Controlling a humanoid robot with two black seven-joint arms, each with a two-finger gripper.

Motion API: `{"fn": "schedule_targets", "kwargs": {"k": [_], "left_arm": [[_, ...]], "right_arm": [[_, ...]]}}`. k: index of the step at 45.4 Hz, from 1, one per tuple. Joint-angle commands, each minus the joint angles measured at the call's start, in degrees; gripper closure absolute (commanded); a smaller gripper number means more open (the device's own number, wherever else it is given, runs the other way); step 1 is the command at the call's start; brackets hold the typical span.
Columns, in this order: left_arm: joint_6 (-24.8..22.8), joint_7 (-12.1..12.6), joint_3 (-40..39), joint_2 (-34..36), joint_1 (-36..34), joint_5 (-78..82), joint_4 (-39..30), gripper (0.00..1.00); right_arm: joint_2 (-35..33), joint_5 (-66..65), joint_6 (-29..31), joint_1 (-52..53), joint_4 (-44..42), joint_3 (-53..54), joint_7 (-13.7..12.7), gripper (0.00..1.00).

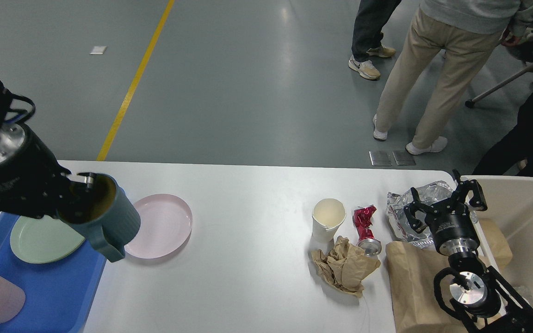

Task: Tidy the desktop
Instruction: 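Grasp the teal mug with the left gripper and set it on the tray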

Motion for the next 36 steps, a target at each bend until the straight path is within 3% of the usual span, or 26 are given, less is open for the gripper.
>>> {"fn": "schedule_targets", "kwargs": {"k": [1, 7, 16, 28, 36], "left_arm": [[-6.51, -0.05, 1.2, -0.19, -7.81, 0.44, -0.06, 1.0], [-8.45, -0.14, 2.78, -1.25, -10.37, 0.44, -0.15, 1.0], [-5.47, -0.23, 4.8, 2.52, -7.13, 3.25, 0.46, 1.0], [6.66, -0.93, 5.68, 16.4, 10.79, 14.58, 7.05, 1.0], [9.74, -3.65, -2.56, 26.25, 27.31, 23.99, 14.6, 1.0]], "right_arm": [[0.0, -0.08, 0.04, -0.01, 0.02, 0.0, 0.0, 0.0], [0.0, 0.0, -0.05, -0.01, 0.02, 0.0, 0.0, 0.0], [0.0, 0.0, 0.04, -0.01, 0.02, 0.0, 0.0, 0.0], [0.0, 0.0, 0.04, -0.01, 0.02, 0.0, 0.0, 0.0], [0.0, 0.0, 0.04, -0.01, 0.02, 0.0, 0.0, 0.0]]}}
